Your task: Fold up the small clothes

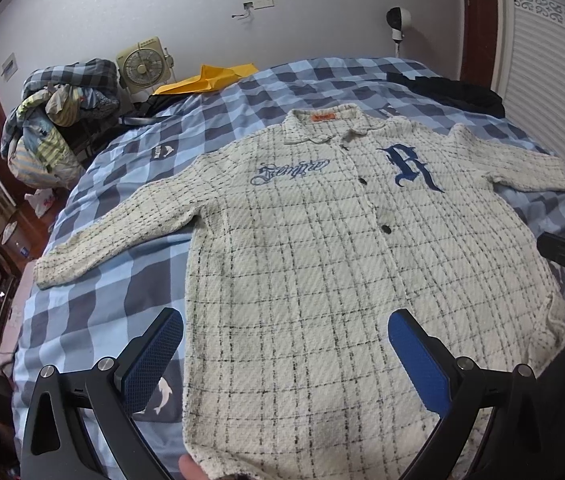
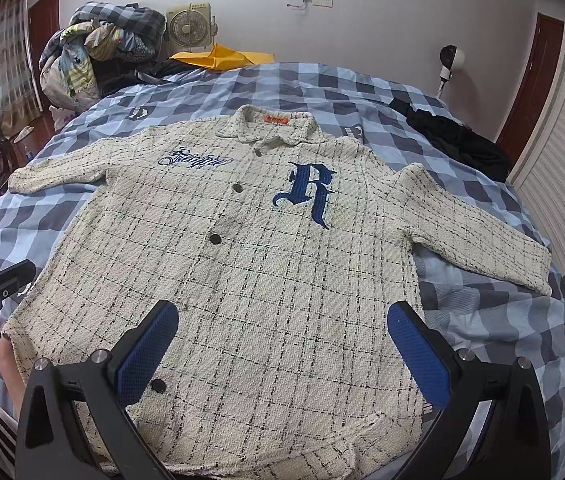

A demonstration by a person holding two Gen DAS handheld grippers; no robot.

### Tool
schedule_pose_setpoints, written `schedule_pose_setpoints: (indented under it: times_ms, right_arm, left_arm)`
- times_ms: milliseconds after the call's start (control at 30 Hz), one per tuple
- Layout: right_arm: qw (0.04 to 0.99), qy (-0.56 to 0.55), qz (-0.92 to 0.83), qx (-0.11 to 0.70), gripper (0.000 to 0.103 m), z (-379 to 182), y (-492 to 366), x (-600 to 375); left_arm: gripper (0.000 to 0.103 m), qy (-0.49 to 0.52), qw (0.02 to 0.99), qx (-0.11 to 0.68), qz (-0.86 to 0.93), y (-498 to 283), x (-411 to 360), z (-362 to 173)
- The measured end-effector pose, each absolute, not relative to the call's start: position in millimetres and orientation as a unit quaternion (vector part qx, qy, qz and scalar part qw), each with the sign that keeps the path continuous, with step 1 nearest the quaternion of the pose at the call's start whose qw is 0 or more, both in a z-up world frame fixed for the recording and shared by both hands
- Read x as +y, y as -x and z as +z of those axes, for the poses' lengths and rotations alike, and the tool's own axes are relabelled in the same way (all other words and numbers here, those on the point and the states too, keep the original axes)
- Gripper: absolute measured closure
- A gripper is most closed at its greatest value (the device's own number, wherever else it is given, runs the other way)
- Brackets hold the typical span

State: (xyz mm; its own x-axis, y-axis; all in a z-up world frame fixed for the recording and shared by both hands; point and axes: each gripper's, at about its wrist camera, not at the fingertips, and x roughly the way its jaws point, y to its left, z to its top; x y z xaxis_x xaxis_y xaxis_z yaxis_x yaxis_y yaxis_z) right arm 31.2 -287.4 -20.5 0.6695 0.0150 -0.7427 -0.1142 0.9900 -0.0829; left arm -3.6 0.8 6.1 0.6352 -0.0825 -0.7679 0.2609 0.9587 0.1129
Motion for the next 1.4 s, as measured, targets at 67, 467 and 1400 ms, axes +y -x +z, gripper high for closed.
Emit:
schedule_pose_setpoints:
  times_ms: [67, 467, 1400]
  right_arm:
    - [0.912, 0.061, 0.035, 0.405, 0.001, -21, -31, -287]
    - [0.913, 0.052, 0.033, 0.402, 0.001, -16, -29, -288]
    - [0.805, -0.213, -0.228, 0.505, 0.001, -55, -137, -713]
  left_arm:
    - [0.000, -0.105, 0.898, 0.415, -0.098, 4, 1, 7]
    - [0.000, -0.073, 0.904, 0.404, -0.118, 5, 4, 14]
    - [0.000, -0.090, 0.920, 0.382, -0.006, -16, 27, 6]
